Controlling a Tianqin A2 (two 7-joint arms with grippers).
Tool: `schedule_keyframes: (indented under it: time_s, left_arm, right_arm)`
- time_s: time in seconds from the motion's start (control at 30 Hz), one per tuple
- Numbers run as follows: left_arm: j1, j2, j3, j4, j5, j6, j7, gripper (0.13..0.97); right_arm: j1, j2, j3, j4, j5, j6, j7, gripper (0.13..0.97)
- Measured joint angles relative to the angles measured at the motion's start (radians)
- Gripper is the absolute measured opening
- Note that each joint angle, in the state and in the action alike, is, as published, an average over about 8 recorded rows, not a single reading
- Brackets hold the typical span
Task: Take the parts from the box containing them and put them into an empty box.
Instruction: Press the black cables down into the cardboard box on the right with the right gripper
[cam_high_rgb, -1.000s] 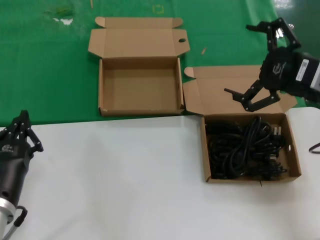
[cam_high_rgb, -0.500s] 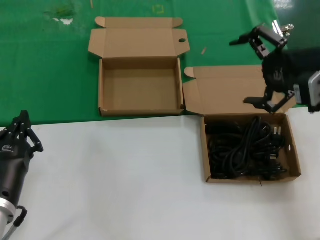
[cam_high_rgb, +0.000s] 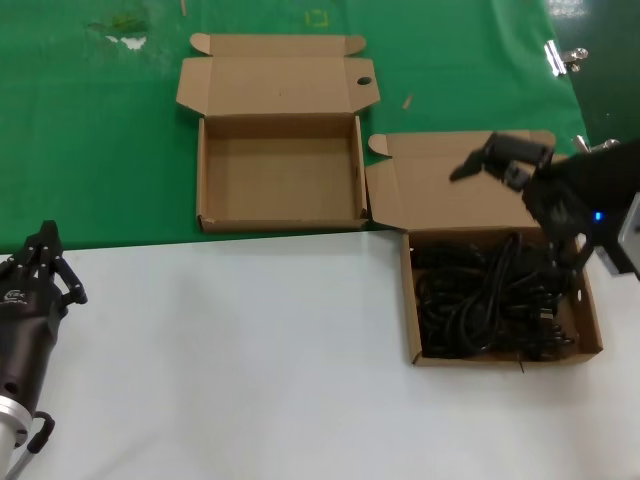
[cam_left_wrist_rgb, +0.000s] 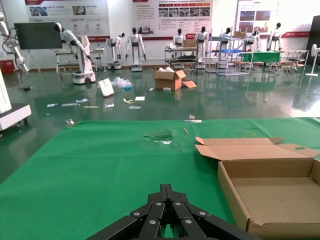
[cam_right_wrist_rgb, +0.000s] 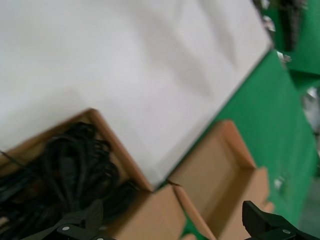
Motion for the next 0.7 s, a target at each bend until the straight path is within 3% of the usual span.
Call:
schedule_keyframes:
  time_s: [0.7]
  left_arm:
    - [0.000,0.000,0.000,0.000,0.000,0.000,0.000,0.140]
  right_arm:
    - [0.004,-0.084,-0.074,-0.154,-0.094,-0.029,-0.090,0.966]
